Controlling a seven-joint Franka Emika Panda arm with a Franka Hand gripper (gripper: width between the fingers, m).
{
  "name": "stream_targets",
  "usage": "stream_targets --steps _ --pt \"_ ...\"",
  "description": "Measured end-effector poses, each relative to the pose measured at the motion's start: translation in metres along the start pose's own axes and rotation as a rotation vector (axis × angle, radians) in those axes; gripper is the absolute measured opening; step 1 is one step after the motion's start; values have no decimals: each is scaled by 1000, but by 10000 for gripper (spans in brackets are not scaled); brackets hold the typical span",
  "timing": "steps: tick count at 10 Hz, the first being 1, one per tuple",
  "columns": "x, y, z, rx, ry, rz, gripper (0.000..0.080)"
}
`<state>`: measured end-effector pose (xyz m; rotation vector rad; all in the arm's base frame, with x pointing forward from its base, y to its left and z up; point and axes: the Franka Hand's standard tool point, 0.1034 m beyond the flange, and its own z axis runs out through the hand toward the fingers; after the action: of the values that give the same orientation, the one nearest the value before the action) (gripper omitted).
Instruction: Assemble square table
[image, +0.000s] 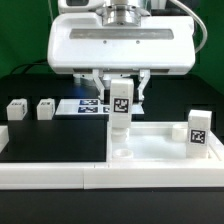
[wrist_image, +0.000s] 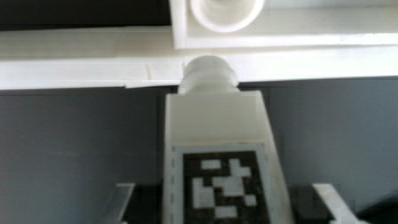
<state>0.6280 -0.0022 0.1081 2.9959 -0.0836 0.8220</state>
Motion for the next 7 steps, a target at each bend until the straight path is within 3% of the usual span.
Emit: stream_targets --steps 3,7 --pt "-8 0 6 -4 -3 -7 288" --pt "-19 -13 15 0 -10 -29 288"
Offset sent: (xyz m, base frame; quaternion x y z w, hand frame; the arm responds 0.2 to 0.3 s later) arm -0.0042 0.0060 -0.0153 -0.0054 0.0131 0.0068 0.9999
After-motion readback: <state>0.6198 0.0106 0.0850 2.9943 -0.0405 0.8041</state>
